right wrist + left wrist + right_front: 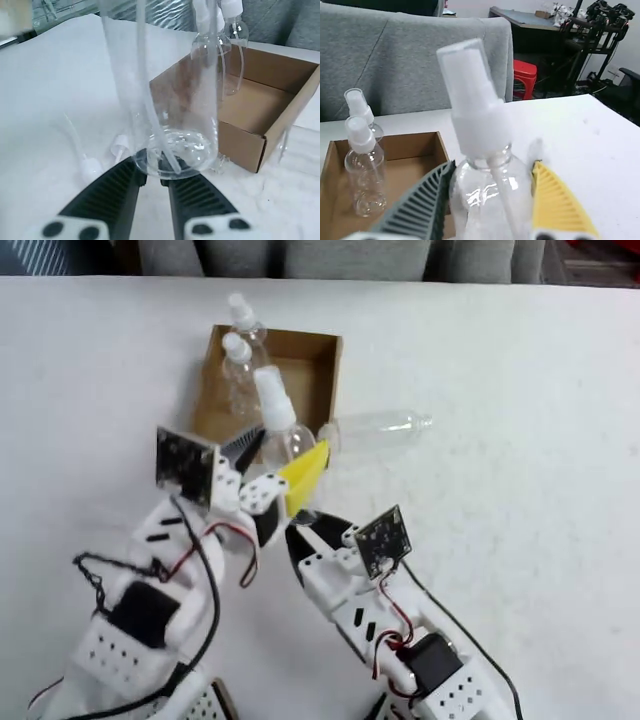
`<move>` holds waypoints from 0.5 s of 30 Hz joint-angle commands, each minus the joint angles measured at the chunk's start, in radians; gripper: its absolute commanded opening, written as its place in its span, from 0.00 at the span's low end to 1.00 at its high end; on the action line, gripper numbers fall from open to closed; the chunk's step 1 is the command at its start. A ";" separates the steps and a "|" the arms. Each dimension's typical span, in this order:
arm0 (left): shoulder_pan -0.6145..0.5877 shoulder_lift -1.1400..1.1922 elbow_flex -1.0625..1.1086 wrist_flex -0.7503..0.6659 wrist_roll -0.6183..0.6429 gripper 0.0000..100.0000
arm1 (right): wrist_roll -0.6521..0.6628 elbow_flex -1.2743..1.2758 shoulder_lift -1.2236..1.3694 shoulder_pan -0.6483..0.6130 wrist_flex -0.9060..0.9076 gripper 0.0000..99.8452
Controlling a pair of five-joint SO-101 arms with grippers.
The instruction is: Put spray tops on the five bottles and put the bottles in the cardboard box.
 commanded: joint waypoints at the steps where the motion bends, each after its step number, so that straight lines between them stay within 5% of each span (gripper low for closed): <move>1: 0.090 -0.137 0.034 0.075 0.003 0.02 | -0.012 0.012 -0.016 0.019 -0.007 0.02; 15: 0.054 -0.159 0.057 0.147 -0.080 0.02 | -0.012 0.012 -0.016 0.074 -0.007 0.02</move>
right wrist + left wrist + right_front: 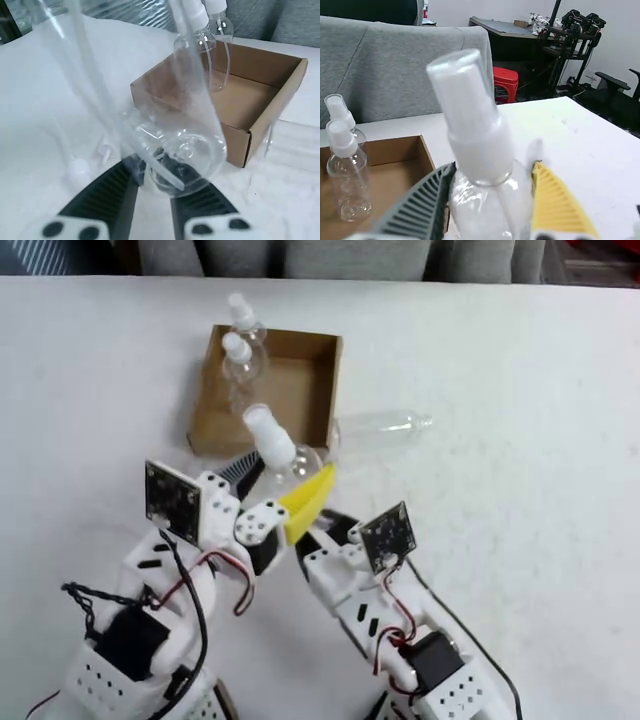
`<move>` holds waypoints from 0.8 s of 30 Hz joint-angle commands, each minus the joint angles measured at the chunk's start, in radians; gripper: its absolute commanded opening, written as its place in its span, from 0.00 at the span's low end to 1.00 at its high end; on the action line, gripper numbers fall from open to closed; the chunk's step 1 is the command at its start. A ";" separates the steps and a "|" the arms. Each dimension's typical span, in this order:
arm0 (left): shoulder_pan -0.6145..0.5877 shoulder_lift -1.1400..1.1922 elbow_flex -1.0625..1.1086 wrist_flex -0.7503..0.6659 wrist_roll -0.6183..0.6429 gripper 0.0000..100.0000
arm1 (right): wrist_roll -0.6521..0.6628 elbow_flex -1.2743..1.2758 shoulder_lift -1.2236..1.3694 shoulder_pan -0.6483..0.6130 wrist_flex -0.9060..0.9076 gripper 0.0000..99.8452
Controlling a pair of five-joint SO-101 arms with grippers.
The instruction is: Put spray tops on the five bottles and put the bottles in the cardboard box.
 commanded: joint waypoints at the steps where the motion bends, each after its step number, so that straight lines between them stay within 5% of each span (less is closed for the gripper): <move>1: -0.013 -0.002 0.011 0.060 -0.095 0.02 | -0.012 0.012 -0.019 0.028 -0.008 0.02; 6: -0.068 -0.002 0.012 0.026 -0.103 0.02 | -0.012 0.012 -0.019 0.030 -0.004 0.02; 13: -0.294 0.038 0.146 -0.295 -0.106 0.02 | -0.012 0.012 -0.015 0.031 -0.001 0.02; 24: -0.404 0.536 -0.058 -0.557 -0.109 0.02 | -0.012 0.012 -0.010 0.031 0.001 0.02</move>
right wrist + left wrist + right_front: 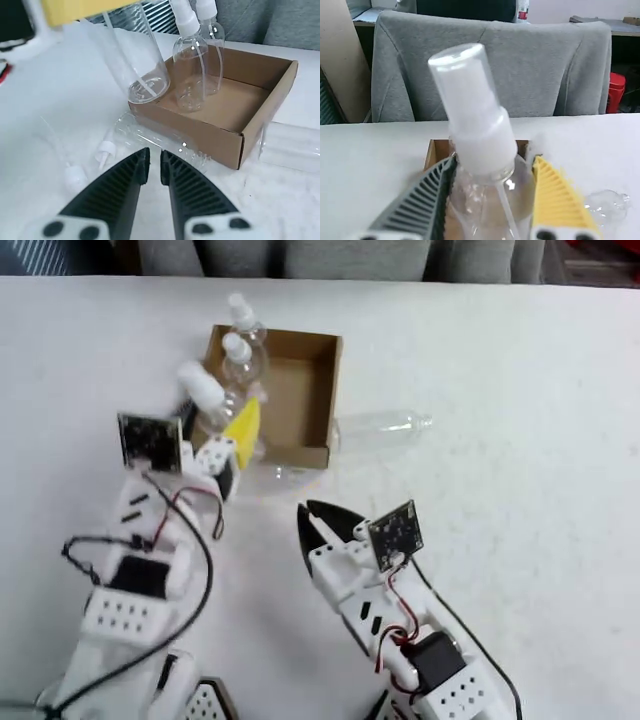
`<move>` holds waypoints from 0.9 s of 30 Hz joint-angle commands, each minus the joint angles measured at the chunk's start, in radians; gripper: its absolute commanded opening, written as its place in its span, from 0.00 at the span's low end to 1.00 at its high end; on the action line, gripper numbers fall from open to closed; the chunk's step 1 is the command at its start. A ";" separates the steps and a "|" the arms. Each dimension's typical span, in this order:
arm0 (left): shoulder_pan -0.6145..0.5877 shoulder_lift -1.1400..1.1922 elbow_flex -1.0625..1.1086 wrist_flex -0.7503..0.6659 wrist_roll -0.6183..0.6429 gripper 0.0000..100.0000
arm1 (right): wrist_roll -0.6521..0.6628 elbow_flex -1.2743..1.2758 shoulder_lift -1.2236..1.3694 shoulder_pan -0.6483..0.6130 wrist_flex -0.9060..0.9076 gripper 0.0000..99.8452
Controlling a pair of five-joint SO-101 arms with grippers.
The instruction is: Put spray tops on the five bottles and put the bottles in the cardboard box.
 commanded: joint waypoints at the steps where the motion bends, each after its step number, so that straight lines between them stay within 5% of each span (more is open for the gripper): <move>1: -0.030 0.219 -0.141 -0.123 -0.014 0.02 | -0.005 0.012 -0.007 0.012 0.001 0.02; 15: -0.085 0.613 -0.270 -0.390 -0.006 0.02 | -0.005 0.012 -0.007 0.012 0.002 0.02; 27: -0.084 0.773 -0.339 -0.463 -0.006 0.02 | -0.005 0.012 -0.007 0.012 0.002 0.02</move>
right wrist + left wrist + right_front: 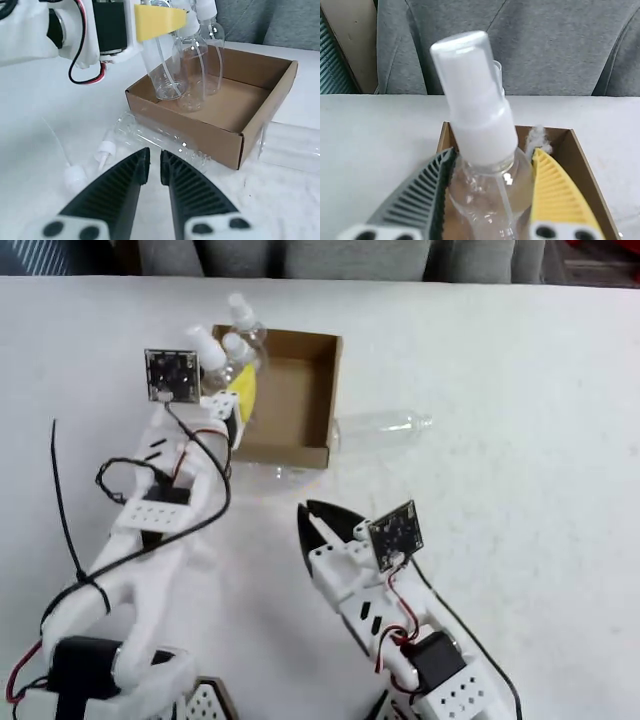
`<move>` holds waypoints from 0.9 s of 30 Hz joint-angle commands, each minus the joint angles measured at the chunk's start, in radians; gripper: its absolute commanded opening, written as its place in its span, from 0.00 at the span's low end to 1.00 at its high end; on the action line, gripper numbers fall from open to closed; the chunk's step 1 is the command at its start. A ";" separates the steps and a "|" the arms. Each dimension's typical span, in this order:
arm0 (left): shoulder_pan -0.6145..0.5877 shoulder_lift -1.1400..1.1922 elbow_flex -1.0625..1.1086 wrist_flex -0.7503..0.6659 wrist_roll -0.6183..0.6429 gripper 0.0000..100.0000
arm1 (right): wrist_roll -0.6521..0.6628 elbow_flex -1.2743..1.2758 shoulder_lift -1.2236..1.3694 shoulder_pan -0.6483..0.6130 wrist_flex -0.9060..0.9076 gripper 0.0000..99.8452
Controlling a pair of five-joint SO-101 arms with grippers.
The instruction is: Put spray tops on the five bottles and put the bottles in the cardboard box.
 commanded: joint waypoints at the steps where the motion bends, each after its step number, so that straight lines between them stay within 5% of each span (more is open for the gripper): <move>1: -0.005 0.030 -0.064 -0.063 -0.005 0.02 | -0.005 0.012 -0.007 0.010 0.002 0.02; 27: -0.007 0.259 -0.058 -0.178 -0.012 0.02 | -0.003 0.012 -0.007 0.010 0.002 0.02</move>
